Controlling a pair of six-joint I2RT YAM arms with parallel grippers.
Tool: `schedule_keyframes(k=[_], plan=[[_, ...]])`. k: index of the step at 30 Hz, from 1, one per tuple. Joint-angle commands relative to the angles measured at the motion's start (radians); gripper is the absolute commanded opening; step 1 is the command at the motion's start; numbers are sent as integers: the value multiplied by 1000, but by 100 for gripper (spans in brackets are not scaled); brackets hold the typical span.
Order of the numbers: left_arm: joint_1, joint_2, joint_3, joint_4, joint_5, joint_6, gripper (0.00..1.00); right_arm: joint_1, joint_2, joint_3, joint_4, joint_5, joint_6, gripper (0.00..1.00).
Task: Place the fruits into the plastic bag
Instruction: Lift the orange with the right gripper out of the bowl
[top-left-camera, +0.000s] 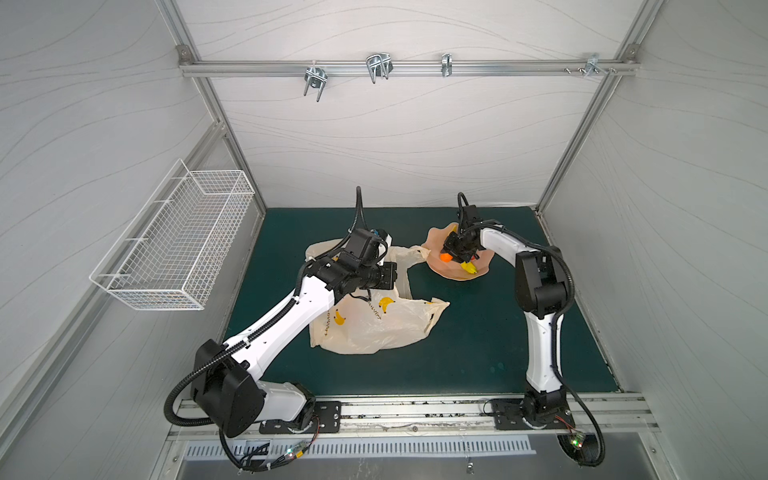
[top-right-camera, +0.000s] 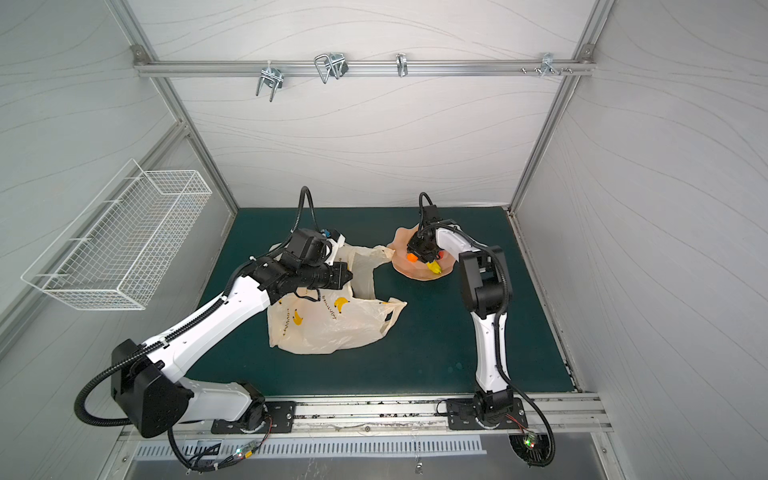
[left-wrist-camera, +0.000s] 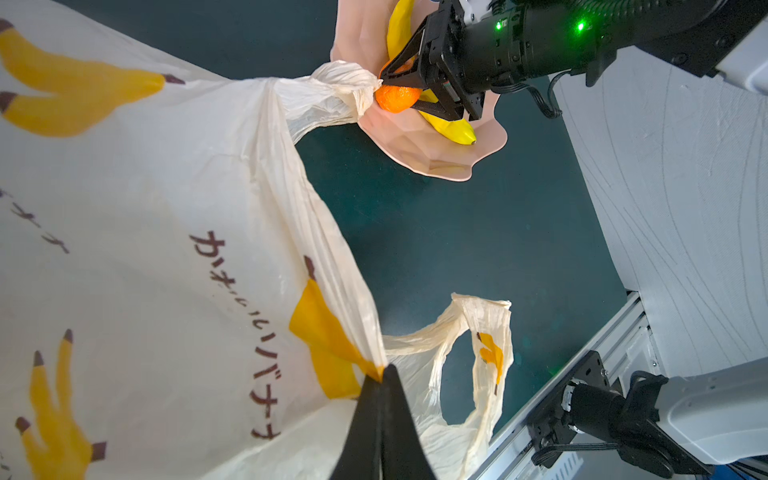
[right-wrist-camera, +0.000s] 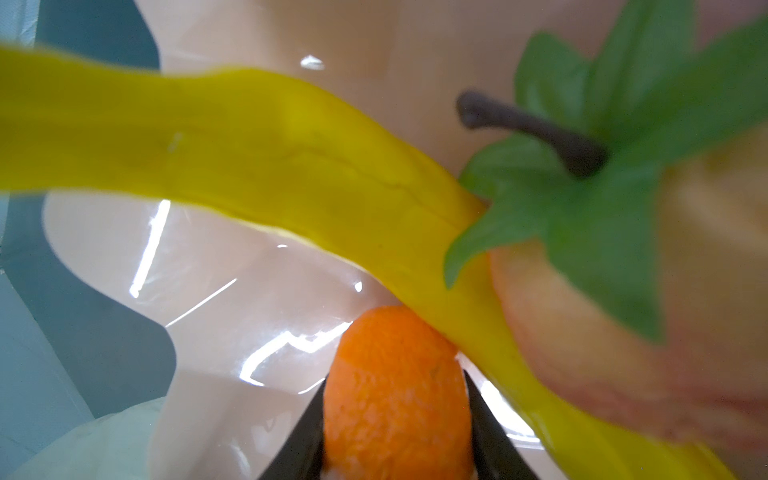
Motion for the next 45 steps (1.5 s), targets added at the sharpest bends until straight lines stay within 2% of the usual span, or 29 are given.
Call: schedule_keyframes(k=[1,22,35,45], plan=[[-2,4,21,24,12,6,0,9,-57,-30,-17,-11,5,30],[-4,18,39,28,14,9,0,12,-335,-241,135,-129,96,28],[-3,31,50,26,17,14,0,9,-422,-271,182,-185,140,27],[-3,38,59,26,17,18,0,-9,-501,-399,288,-307,222,27]])
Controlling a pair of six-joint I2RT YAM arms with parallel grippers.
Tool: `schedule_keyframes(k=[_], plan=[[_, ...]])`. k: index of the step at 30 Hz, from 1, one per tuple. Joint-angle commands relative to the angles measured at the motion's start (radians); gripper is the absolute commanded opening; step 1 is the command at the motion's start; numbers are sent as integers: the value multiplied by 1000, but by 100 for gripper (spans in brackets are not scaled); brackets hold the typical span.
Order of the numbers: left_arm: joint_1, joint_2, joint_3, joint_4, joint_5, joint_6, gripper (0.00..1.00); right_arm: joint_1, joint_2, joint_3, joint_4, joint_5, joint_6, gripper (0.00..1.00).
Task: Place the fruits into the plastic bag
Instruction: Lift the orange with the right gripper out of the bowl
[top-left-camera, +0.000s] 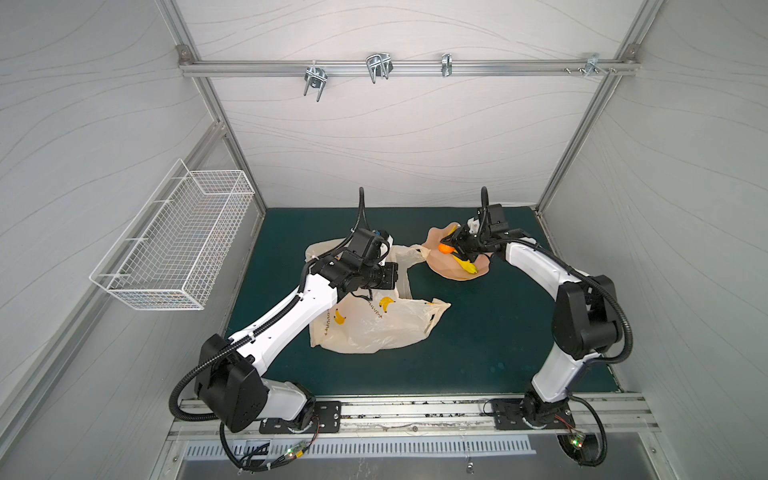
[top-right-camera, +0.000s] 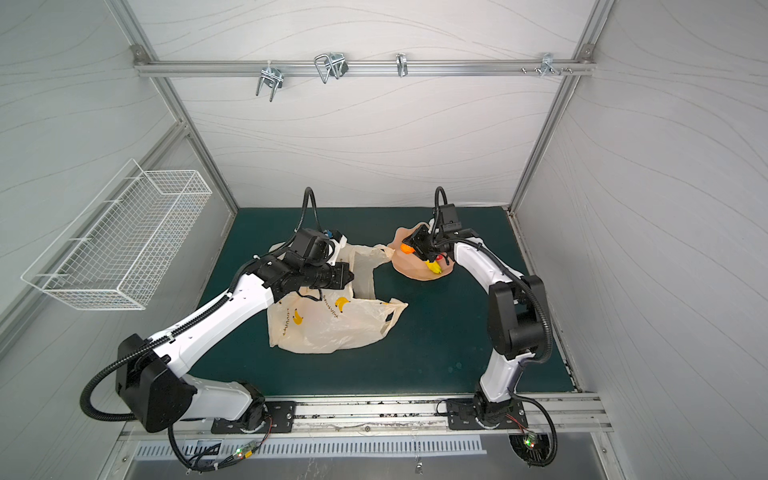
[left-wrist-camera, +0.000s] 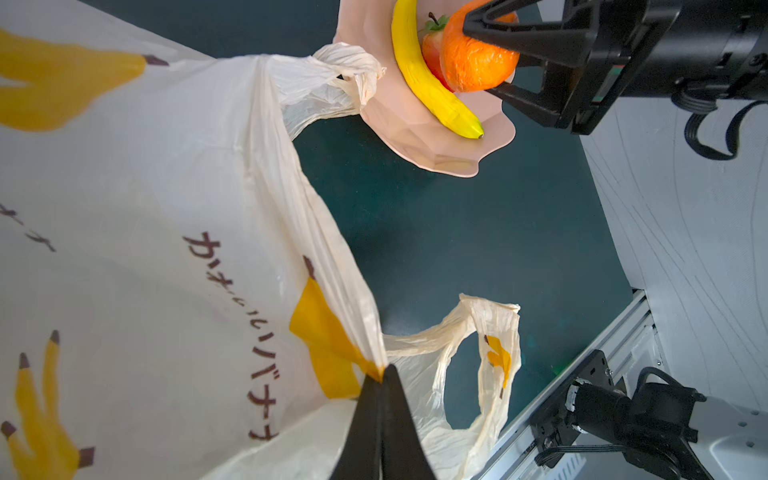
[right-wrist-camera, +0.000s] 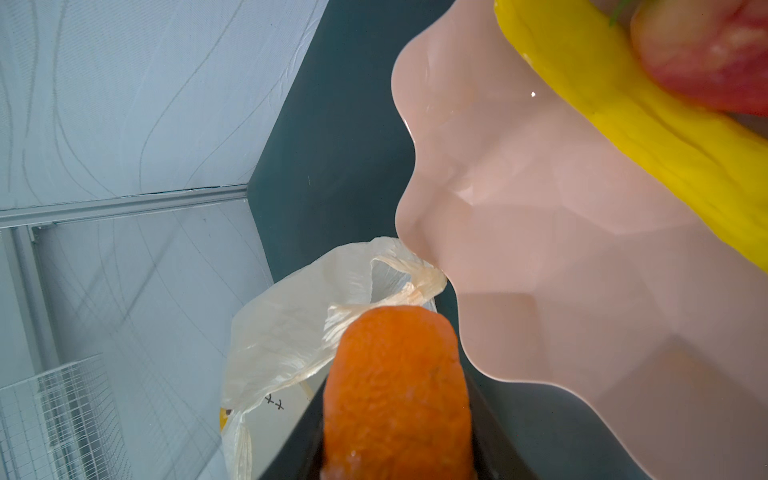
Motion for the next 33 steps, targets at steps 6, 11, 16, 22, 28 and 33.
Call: schedule_keyframes(k=[6,11,16,22,28,33], plan=[[-2,22,67,22,15,23,0,-12,-130,-142,112,-110,84,27],[-2,32,73,26,18,23,0,-18,-200,-248,155,-142,127,27],[-2,40,81,28,21,26,0,-19,-279,-341,162,-161,146,27],[-3,45,86,25,24,31,0,-24,-346,-455,196,-192,167,27],[-2,42,83,22,24,32,0,-23,-381,-535,237,-206,197,27],[-3,42,82,22,29,33,0,-24,-373,-544,268,-233,205,27]])
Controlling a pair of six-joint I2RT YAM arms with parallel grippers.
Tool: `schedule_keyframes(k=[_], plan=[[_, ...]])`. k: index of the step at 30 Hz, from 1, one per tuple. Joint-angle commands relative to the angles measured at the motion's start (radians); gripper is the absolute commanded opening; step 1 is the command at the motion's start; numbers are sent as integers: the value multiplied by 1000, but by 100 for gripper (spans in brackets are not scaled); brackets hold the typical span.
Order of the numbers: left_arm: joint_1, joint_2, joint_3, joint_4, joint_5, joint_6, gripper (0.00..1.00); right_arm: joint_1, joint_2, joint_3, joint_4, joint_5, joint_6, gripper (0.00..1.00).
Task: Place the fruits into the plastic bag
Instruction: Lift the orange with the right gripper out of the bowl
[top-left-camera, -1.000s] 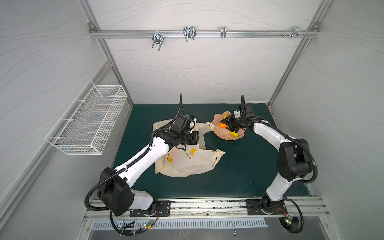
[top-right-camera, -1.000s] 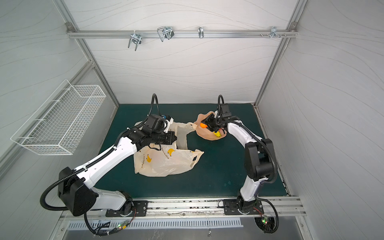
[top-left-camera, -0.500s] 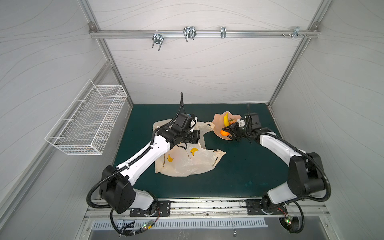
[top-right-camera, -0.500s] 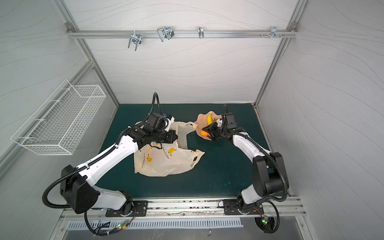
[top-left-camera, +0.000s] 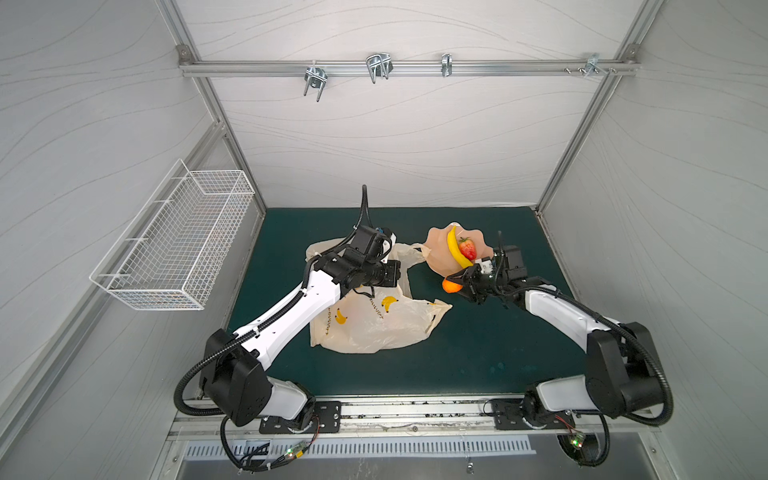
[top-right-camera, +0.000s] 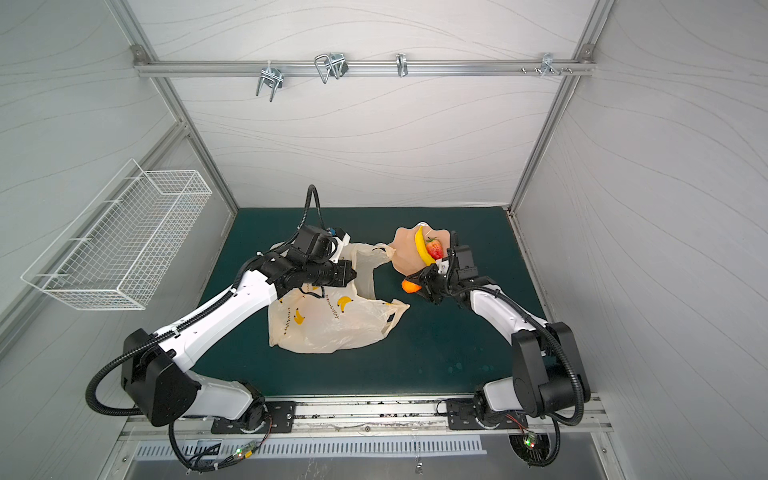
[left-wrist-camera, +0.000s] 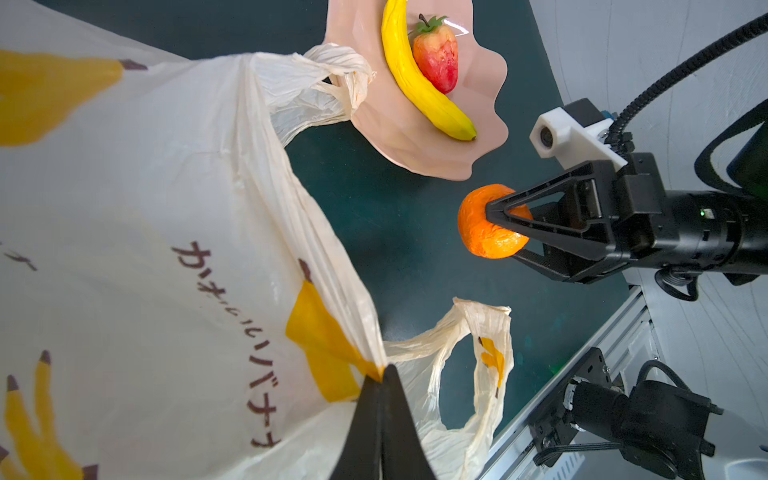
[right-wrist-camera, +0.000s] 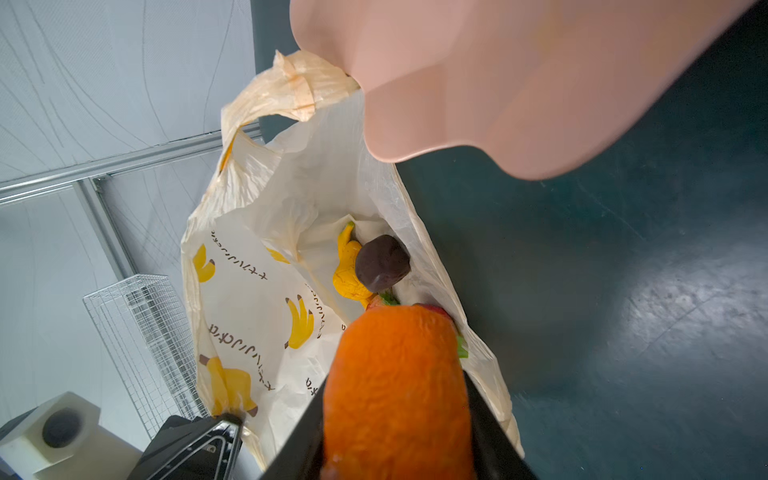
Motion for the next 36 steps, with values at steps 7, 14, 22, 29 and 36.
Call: schedule_keyframes(k=[7,14,22,29,36], plan=[[-2,7,53,19,12,15,0,-8,-14,2,94,-62,29,27],[-3,5,53,19,15,12,0,-7,13,-16,213,-130,66,27],[-4,7,55,21,21,9,0,13,131,-21,450,-281,151,27],[-5,3,55,20,16,7,0,50,174,12,427,-303,117,27],[-7,3,55,20,13,8,0,60,200,16,420,-306,109,27]])
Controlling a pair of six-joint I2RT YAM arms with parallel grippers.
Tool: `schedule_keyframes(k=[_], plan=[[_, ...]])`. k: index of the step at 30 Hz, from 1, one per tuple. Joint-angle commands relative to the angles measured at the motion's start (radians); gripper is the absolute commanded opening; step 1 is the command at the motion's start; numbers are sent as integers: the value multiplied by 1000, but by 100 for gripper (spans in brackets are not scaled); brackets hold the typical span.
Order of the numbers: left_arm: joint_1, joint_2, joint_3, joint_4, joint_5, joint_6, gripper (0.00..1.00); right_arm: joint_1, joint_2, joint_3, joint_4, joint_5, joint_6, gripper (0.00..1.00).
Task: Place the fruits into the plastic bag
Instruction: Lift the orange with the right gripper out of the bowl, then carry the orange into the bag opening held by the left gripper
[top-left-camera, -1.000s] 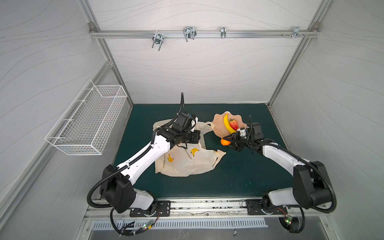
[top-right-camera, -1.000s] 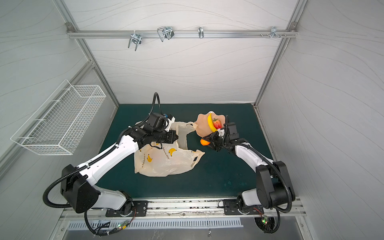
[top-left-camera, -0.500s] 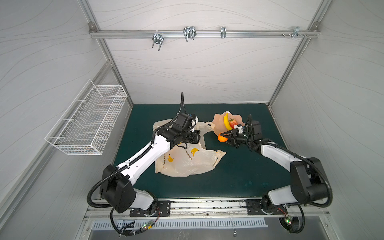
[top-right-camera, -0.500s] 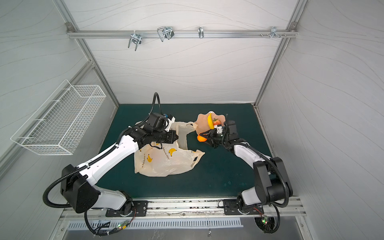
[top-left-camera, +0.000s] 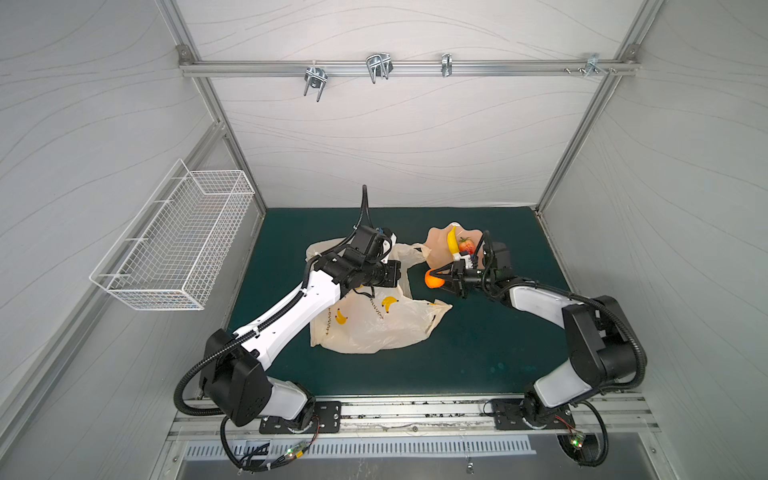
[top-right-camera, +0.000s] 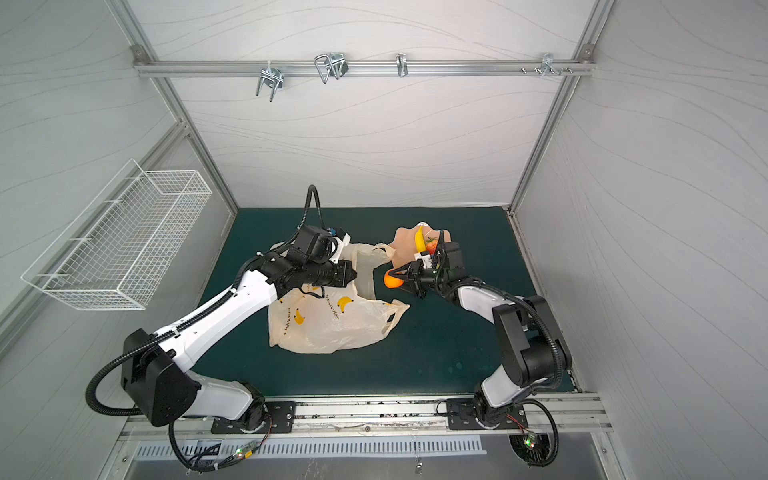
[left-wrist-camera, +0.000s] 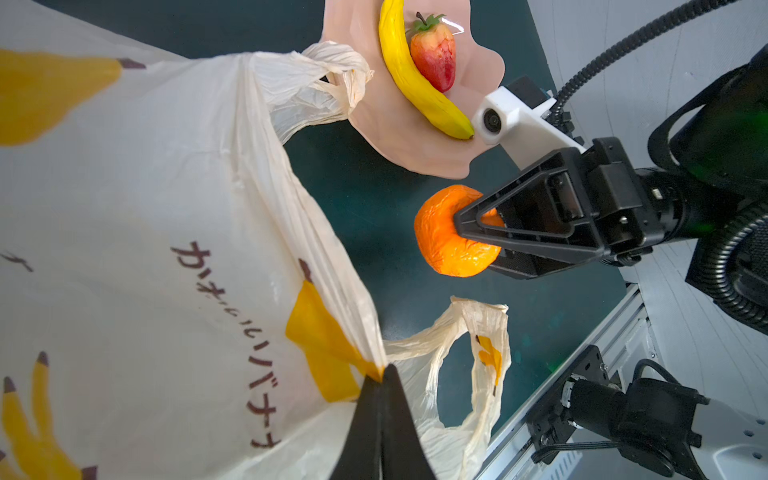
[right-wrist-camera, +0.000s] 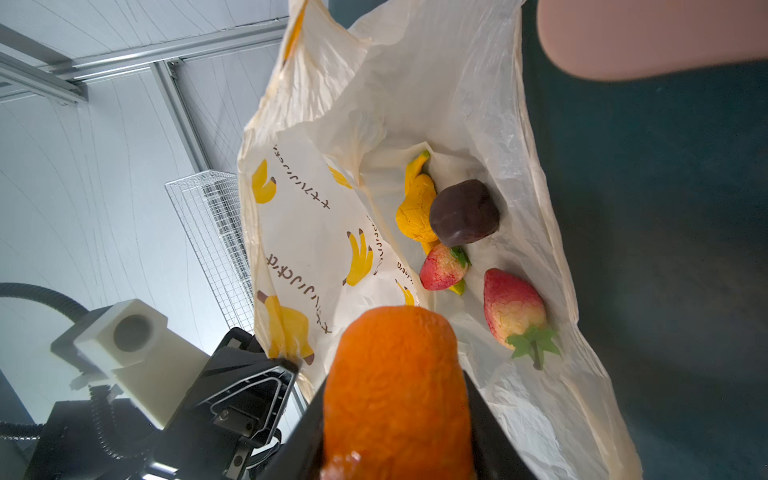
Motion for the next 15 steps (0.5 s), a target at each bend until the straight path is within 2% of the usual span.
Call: schedule_keyframes(k=[1,7,15], plan=[[-7,3,54,20,7,9,0,9,23,25,24,-20,2,27],[-7,14,68,17,9,15,0,59,76,69,33,-24,5,27],[-7,25,79,23,17,12,0,174,204,158,106,-14,71,26]])
